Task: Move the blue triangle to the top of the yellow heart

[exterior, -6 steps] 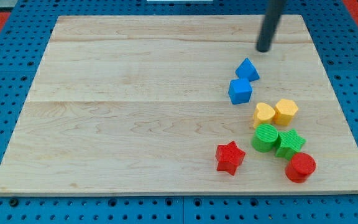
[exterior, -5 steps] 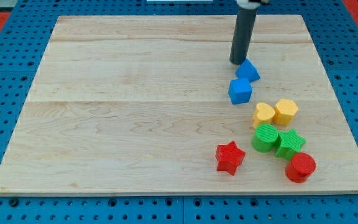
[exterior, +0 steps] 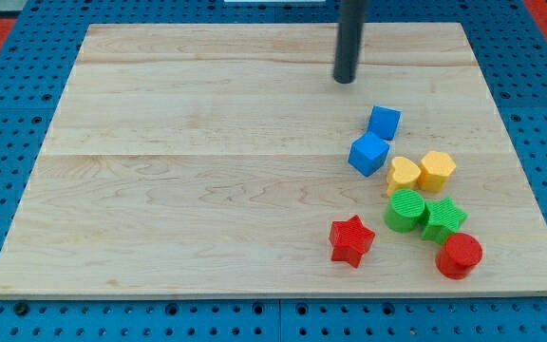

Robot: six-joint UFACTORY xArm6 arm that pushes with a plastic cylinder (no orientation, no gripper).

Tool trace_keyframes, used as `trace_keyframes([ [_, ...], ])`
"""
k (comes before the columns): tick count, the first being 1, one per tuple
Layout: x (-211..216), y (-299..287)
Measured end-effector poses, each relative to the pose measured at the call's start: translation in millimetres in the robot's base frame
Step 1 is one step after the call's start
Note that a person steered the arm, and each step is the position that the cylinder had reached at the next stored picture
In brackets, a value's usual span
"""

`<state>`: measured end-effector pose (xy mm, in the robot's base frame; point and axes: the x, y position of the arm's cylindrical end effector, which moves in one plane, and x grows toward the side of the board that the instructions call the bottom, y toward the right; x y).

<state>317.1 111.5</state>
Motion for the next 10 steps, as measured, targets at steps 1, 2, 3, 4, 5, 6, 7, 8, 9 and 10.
trace_keyframes([
  [1,68.5,-2.1],
  [2,98.8,-18.6],
  [3,37.2,-21.0],
  [4,-9.1,39.0],
  [5,24.0,80.6],
  [6,76.6,74.3],
  [7,51.1,73.5],
  [8,9.1,43.2],
  [9,59.0,30.9],
  [10,91.1,38.3],
])
